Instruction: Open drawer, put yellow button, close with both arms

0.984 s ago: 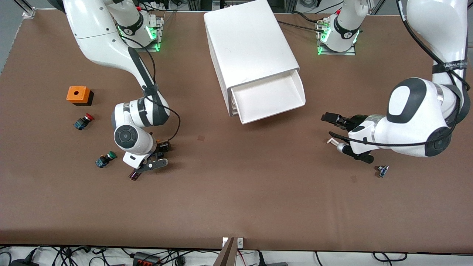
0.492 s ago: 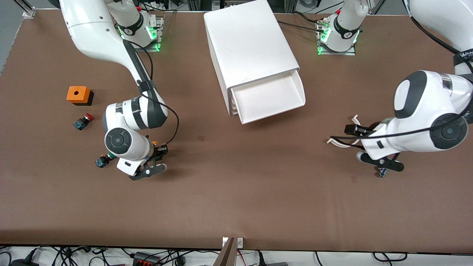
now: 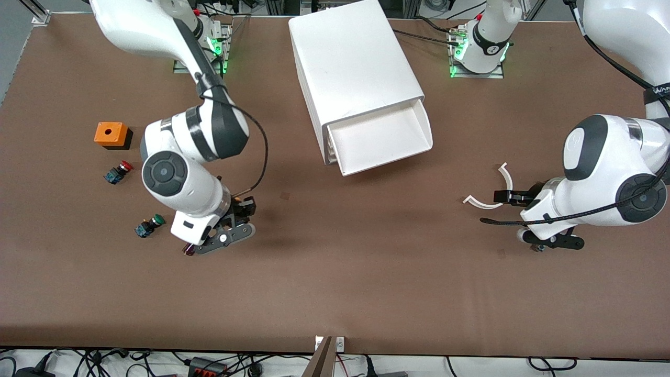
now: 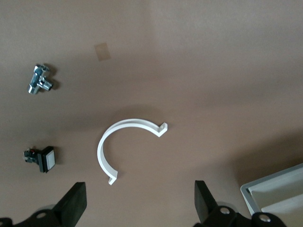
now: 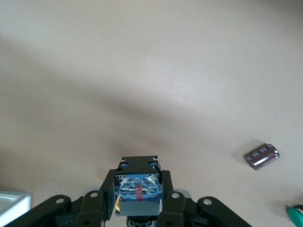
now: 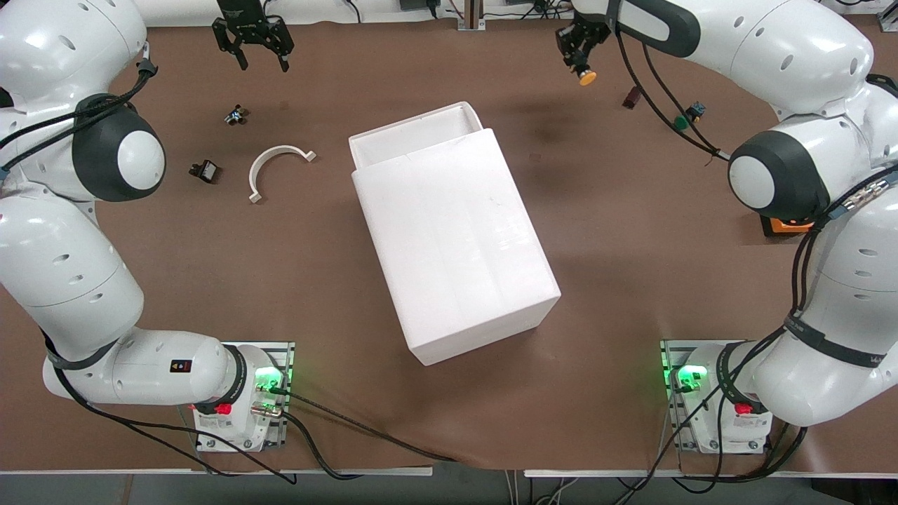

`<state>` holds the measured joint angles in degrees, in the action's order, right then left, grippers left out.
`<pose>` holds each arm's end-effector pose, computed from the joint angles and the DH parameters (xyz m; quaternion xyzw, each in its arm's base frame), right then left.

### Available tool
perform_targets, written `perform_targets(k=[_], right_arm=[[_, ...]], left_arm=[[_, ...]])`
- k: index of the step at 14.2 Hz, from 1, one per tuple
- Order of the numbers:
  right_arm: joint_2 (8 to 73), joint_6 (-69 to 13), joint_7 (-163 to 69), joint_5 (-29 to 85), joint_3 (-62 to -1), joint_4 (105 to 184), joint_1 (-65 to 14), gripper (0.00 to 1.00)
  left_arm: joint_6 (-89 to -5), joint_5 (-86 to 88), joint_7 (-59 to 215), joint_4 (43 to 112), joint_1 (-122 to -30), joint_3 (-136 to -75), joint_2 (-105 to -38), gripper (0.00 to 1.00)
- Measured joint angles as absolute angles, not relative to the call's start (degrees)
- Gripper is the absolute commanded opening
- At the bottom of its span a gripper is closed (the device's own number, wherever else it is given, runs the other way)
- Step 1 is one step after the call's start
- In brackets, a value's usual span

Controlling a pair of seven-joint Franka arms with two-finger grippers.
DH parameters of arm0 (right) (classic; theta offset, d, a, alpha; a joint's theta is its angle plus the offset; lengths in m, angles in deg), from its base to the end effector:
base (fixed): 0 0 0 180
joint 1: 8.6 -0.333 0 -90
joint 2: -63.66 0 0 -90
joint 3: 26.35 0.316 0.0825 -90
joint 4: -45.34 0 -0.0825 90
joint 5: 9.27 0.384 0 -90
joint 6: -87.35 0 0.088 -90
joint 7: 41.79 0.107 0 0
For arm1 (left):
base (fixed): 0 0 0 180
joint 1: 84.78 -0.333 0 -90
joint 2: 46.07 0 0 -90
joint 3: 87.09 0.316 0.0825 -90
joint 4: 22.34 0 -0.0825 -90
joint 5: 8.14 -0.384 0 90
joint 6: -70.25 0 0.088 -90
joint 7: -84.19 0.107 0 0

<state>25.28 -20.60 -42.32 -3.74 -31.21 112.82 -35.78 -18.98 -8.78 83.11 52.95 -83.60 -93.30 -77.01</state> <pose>0.6793 0.3052 0.4014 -0.9807 -0.1937 -0.0151 0.0233 0.6739 -0.0716 0.4070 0.9876 -0.0517 -0.1476 0.0122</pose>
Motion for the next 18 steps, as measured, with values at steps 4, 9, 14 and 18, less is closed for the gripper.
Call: perform_targets(k=[4,9,14,18], right_arm=[[25.7,-16.1,-32.6,-3.4,-30.8,108.4,-41.6,0.00],[25.7,-12.3,-20.0,-3.4,-30.8,104.1,-52.1,0.00],[25.6,-13.7,-15.8,-3.4,-31.2,100.9,-54.7,0.00],[25.4,-19.0,-15.4,-3.4,-31.0,100.0,-55.3,0.00]], left_arm=[[-18.2,-8.8,82.4,54.6,-84.5,-93.3,-77.1,1.00],[-18.2,-8.7,82.4,55.2,-86.1,-93.7,-77.2,1.00],[-18.2,-8.7,82.4,55.2,-85.9,-94.1,-77.2,1.00],[-18.2,-8.7,82.4,55.1,-85.9,-94.2,-77.2,1.00]])
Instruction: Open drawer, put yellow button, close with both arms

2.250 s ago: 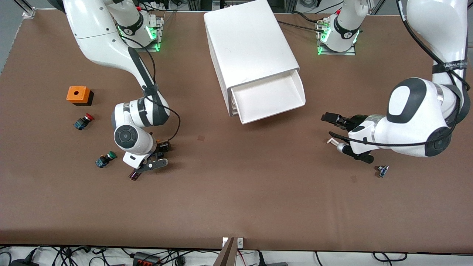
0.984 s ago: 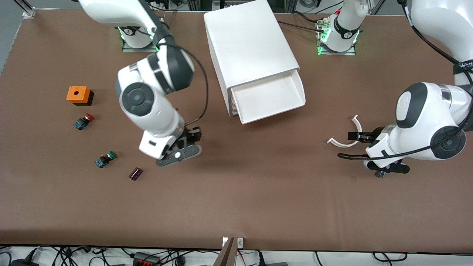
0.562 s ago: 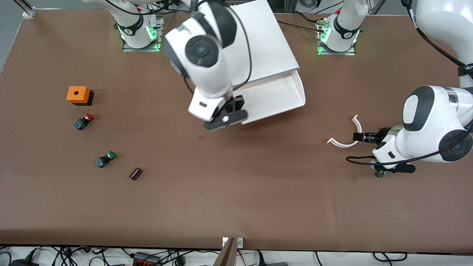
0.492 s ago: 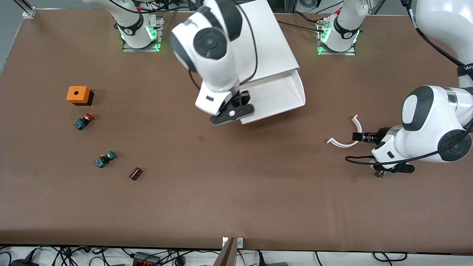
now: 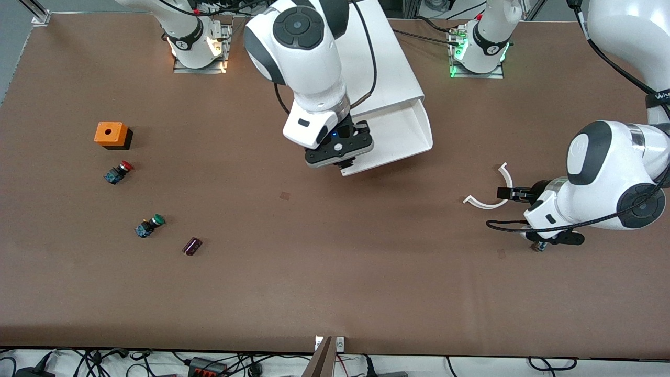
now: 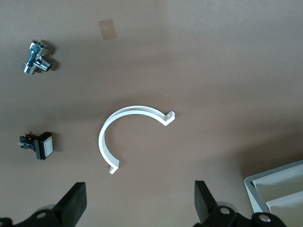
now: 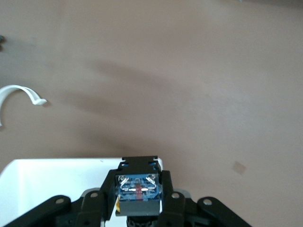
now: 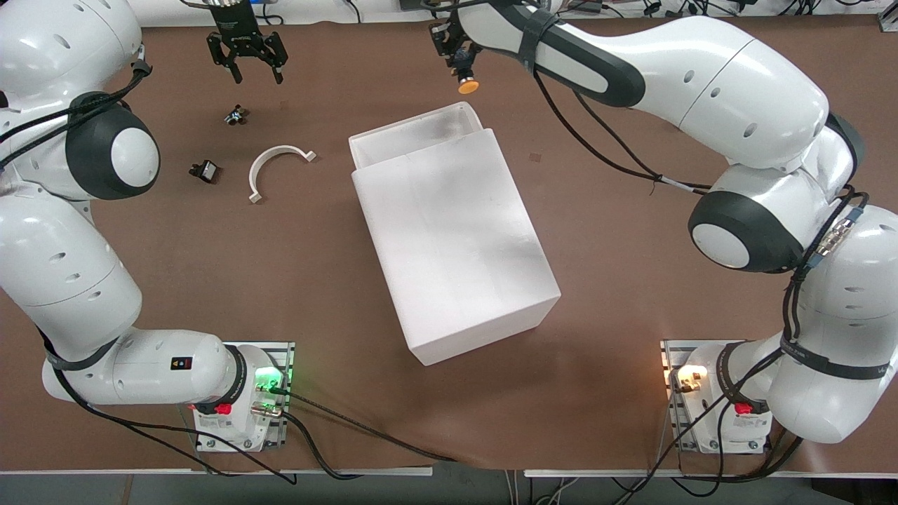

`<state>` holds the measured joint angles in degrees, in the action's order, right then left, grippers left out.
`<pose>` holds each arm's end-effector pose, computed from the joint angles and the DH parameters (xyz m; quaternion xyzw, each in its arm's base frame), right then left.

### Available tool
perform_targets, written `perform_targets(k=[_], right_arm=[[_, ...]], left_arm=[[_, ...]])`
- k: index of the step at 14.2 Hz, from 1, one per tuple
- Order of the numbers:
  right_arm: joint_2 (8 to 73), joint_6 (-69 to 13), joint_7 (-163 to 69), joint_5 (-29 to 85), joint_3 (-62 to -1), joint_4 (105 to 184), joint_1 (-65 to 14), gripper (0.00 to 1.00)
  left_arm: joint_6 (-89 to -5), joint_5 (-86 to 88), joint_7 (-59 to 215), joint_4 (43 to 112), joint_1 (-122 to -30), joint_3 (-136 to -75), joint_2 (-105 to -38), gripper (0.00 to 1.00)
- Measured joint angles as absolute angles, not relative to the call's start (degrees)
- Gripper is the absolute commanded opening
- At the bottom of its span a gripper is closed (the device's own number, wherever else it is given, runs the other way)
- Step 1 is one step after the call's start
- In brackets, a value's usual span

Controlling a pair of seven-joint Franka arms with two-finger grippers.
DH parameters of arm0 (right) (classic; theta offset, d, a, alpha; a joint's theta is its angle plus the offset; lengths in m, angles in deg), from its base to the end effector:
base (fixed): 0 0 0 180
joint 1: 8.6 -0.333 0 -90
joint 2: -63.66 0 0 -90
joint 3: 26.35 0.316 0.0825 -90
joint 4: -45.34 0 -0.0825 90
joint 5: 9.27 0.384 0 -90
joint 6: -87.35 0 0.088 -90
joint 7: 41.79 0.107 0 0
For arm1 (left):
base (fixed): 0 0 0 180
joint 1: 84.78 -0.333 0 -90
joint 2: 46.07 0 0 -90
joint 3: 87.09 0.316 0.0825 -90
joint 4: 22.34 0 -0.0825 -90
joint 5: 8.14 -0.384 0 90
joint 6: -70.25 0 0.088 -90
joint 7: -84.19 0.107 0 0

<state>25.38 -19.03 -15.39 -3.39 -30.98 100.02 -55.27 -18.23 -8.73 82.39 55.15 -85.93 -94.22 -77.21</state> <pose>0.5429 0.5299 0.5098 -0.9831 -0.1380 -0.0820 0.0882 0.6677 -0.0533 0.3877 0.9840 -0.0335 -0.1744 0.0163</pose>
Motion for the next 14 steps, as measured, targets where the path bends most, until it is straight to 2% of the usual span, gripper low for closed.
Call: perform_targets(k=[5,14], right_arm=[[21.9,-21.2,-11.8,-3.2,-28.9,100.0,-57.3,0.00],[18.6,-21.2,-8.2,-3.2,-28.7,100.0,-60.4,0.00]], left_arm=[[-18.2,-8.7,82.4,55.1,-85.9,-94.2,-77.2,1.00],[-18.2,-8.7,82.4,55.1,-85.9,-94.3,-77.2,1.00]])
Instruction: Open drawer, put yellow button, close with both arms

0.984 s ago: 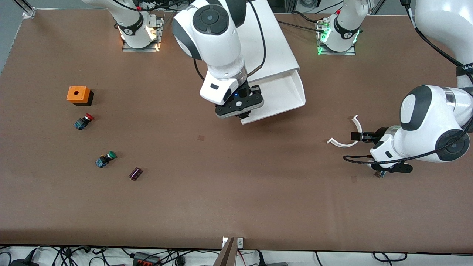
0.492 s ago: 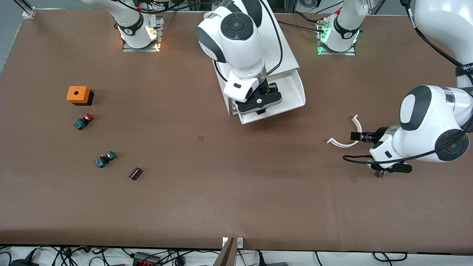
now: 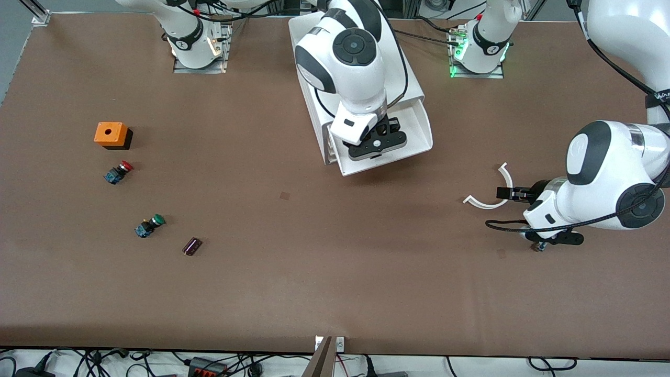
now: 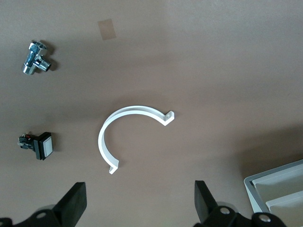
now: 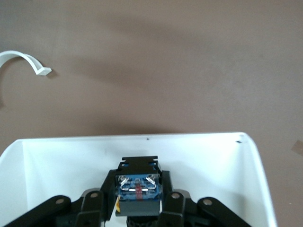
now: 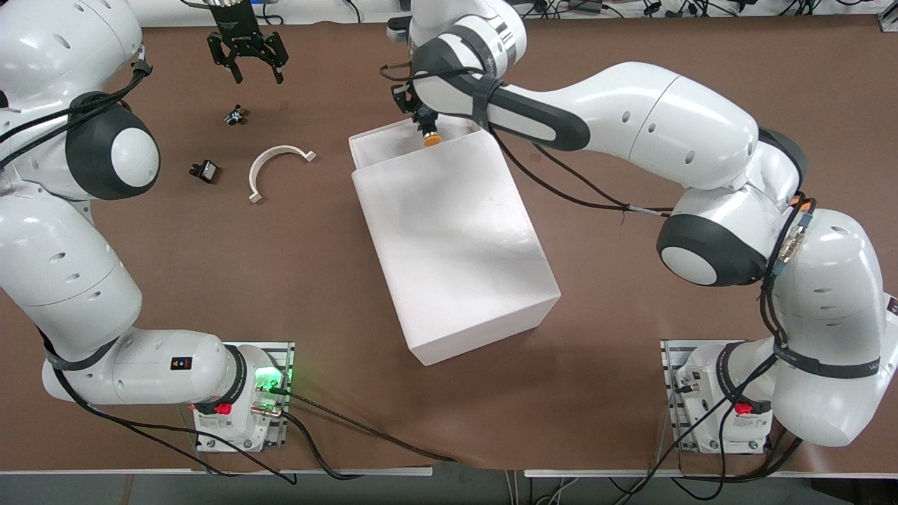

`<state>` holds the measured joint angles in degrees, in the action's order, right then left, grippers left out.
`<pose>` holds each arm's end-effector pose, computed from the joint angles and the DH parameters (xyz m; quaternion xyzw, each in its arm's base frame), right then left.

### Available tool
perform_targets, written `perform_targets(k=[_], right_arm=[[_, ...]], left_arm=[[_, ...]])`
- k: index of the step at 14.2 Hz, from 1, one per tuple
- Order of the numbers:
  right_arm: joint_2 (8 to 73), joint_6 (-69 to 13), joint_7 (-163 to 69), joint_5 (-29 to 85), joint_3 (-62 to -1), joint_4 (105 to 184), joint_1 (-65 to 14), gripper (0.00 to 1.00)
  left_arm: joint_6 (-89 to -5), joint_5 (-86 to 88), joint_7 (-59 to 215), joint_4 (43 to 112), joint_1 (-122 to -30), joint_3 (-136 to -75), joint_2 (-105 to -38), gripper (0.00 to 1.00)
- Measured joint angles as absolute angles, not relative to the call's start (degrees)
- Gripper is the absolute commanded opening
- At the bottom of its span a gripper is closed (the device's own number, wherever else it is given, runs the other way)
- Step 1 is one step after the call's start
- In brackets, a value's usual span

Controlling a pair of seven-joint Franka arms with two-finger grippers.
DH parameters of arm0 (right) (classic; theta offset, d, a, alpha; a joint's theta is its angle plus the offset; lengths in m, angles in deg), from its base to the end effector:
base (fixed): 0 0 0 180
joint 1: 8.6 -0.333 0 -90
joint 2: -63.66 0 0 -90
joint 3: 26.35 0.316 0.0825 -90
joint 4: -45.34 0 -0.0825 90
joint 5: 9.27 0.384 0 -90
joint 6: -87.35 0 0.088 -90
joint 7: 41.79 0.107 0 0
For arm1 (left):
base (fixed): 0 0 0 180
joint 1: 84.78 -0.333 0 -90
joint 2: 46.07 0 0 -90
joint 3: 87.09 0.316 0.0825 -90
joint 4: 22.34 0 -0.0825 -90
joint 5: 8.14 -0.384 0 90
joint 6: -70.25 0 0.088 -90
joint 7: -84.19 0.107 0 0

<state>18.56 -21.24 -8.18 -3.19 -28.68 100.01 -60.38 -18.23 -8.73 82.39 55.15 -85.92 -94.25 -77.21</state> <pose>0.4907 0.6037 0.4220 -0.9876 -0.1314 -0.0327 0.0791 0.6677 -0.0537 0.3877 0.9840 -0.0338 -0.1744 0.0164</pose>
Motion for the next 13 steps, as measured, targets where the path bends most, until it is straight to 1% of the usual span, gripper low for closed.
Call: perform_targets(k=[1,2,3,4,10,13], right_arm=[[18.4,-21.3,-8.1,-3.2,-28.7,100.0,-60.7,0.00],[18.2,-21.3,-8.1,-3.2,-28.7,100.0,-60.9,0.12],[18.2,-21.2,-8.0,-3.2,-28.7,100.0,-60.9,0.94],[18.2,-21.2,-8.0,-3.2,-28.7,100.0,-60.8,1.00],[18.3,-21.2,-2.8,-3.2,-29.2,99.2,-60.7,1.00],[20.5,-19.2,-1.0,-3.2,-30.3,97.4,-59.4,1.00]], left_arm=[[-18.2,-8.7,82.4,55.1,-85.9,-94.3,-77.2,1.00],[-18.2,-8.7,82.4,55.1,-85.9,-94.3,-77.2,1.00],[-18.2,-8.7,82.4,55.1,-85.9,-94.3,-77.2,1.00],[-18.2,-8.7,82.4,55.1,-85.9,-94.3,-77.2,1.00],[-18.2,-8.7,82.4,55.1,-85.9,-94.3,-77.2,1.00],[-18.2,-8.0,81.1,55.1,-85.9,-95.6,-76.9,1.00]])
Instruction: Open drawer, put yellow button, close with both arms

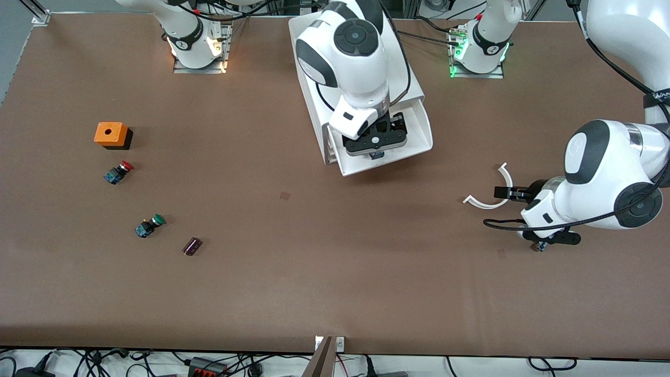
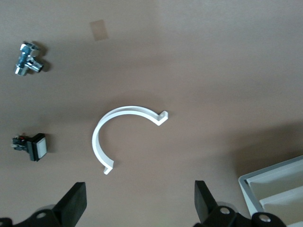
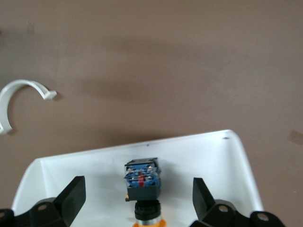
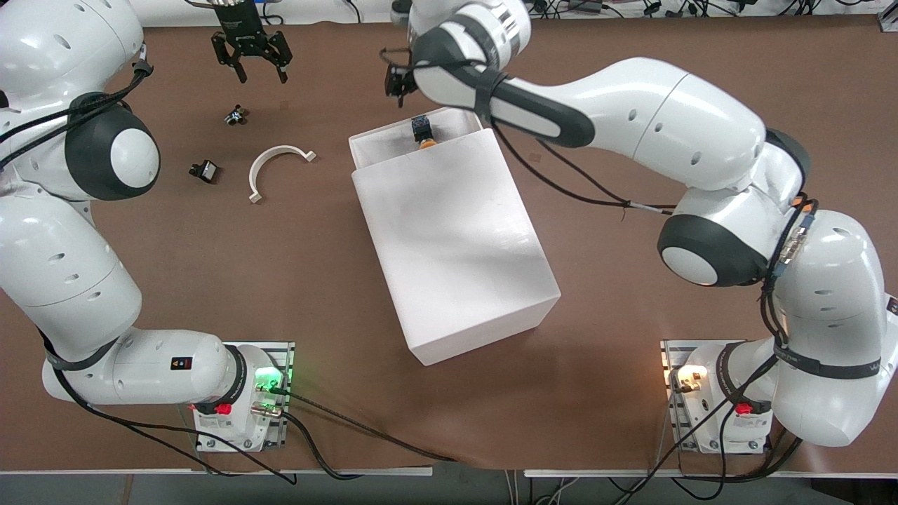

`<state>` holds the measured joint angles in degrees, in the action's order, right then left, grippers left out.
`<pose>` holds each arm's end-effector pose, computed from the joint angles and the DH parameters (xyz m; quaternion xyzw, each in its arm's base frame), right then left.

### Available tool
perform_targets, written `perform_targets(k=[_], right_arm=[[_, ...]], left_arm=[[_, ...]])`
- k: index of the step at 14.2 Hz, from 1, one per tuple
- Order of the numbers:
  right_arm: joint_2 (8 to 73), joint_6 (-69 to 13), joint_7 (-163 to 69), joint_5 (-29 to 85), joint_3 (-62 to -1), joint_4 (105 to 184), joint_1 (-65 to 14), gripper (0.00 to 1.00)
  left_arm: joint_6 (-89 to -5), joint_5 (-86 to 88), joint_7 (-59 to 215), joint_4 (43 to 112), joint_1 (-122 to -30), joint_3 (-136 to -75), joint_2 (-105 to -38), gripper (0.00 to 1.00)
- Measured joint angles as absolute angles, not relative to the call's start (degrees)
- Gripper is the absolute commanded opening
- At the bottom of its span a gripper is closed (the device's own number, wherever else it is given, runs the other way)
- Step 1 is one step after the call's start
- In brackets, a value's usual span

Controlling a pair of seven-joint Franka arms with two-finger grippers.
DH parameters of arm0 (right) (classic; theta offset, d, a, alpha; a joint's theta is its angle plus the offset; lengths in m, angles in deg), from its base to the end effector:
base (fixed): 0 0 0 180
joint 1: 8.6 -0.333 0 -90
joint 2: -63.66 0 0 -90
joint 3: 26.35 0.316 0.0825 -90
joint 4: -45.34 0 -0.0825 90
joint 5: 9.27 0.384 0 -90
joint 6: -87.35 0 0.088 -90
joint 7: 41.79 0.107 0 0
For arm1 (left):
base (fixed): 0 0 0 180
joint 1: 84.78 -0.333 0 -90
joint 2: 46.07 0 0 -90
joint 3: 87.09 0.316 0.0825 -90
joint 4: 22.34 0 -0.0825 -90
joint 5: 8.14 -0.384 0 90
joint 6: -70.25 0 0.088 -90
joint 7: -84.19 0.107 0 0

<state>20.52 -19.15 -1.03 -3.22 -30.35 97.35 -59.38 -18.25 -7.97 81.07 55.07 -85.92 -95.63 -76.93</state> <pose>0.5080 0.5833 0.4681 -0.9932 -0.0541 -0.0516 0.0897 0.6663 -0.0682 0.3926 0.9843 -0.0327 -0.1718 0.0252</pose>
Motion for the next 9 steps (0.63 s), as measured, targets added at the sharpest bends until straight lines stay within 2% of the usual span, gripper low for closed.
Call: perform_targets(k=[4,7,9], right_arm=[[25.7,-10.7,-5.9,-3.6,-31.2,97.0,-48.5,1.00],[25.8,-5.7,-13.0,-7.5,-32.1,98.2,-41.2,1.00],[25.4,-5.2,-16.1,-8.6,-32.6,99.6,-37.5,1.00]], left_arm=[[-19.0,-5.3,70.2,55.1,-85.7,-99.1,-76.0,1.00],[-21.7,-4.6,63.2,55.1,-85.6,-103.1,-75.9,1.00],[-23.5,-4.6,58.3,55.2,-85.5,-105.6,-75.9,1.00]])
